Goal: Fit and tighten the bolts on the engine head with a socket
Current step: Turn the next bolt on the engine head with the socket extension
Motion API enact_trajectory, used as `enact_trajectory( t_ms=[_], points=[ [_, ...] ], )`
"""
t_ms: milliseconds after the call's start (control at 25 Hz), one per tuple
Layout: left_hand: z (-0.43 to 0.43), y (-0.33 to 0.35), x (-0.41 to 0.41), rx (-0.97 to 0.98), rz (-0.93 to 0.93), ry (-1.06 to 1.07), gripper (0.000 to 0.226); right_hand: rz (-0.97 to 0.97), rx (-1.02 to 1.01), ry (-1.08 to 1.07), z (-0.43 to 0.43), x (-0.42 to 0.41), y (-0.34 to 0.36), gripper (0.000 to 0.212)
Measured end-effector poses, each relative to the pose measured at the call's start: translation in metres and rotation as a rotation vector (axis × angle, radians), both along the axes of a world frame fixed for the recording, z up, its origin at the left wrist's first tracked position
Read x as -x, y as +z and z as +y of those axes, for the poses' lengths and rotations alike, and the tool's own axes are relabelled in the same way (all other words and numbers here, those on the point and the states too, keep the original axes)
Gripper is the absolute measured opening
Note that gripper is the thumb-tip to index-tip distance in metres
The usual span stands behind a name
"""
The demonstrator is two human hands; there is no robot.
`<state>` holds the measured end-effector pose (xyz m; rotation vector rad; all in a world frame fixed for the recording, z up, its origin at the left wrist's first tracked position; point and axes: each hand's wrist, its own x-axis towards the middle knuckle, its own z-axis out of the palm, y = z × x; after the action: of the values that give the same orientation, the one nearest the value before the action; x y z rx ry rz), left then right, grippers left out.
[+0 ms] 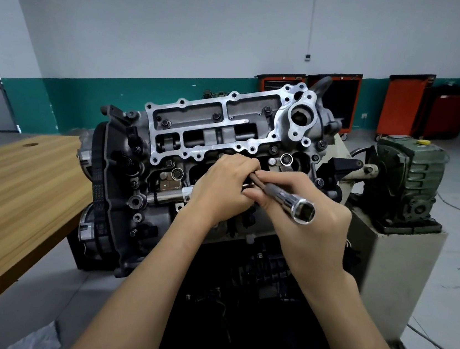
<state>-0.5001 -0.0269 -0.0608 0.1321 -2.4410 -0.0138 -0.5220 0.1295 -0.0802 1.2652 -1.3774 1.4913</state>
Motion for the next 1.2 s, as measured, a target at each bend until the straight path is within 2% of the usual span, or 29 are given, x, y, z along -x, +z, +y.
enact_trajectory(
  t_ms=[200, 320, 400, 560, 760, 880, 960, 1080, 1200],
  points=[
    [0.0033, 0.0002, -0.0047, -0.091, 0.071, -0.035, 0.009, 0.019, -0.139, 0.076, -0.0027, -0.0030, -0.0041, 0.026],
    [0.0017, 0.0001, -0.0032, -0.028, 0.006, 0.000, 0.010, 0.073, -0.038, -0.019, -0.0002, -0.0021, -0.0023, 0.025],
    [0.0007, 0.0003, -0.0033, -0.027, -0.006, 0.003, 0.009, 0.063, -0.007, -0.009, -0.0010, -0.0036, -0.0029, 0.026],
    [0.0032, 0.0027, -0.0035, -0.083, -0.011, 0.015, 0.013, 0.070, -0.106, 0.065, -0.0057, -0.0067, -0.0068, 0.029],
    [0.0019, 0.0007, -0.0033, -0.014, -0.008, 0.001, 0.009, 0.044, -0.022, -0.041, -0.0042, -0.0026, -0.0025, 0.028],
    [0.0011, 0.0009, -0.0021, -0.140, -0.008, 0.026, 0.011, 0.069, -0.087, 0.015, -0.0074, -0.0077, -0.0073, 0.031],
    [0.0013, 0.0019, -0.0012, -0.135, -0.024, 0.042, 0.012, 0.098, -0.130, 0.054, -0.0071, -0.0068, -0.0076, 0.034],
    [0.0009, 0.0014, -0.0011, -0.050, -0.024, 0.012, 0.012, 0.084, -0.058, -0.038, -0.0041, -0.0015, -0.0025, 0.029],
    [-0.0004, 0.0000, -0.0006, -0.039, -0.024, 0.006, 0.013, 0.067, 0.005, -0.038, -0.0044, -0.0054, -0.0036, 0.025]
  ],
)
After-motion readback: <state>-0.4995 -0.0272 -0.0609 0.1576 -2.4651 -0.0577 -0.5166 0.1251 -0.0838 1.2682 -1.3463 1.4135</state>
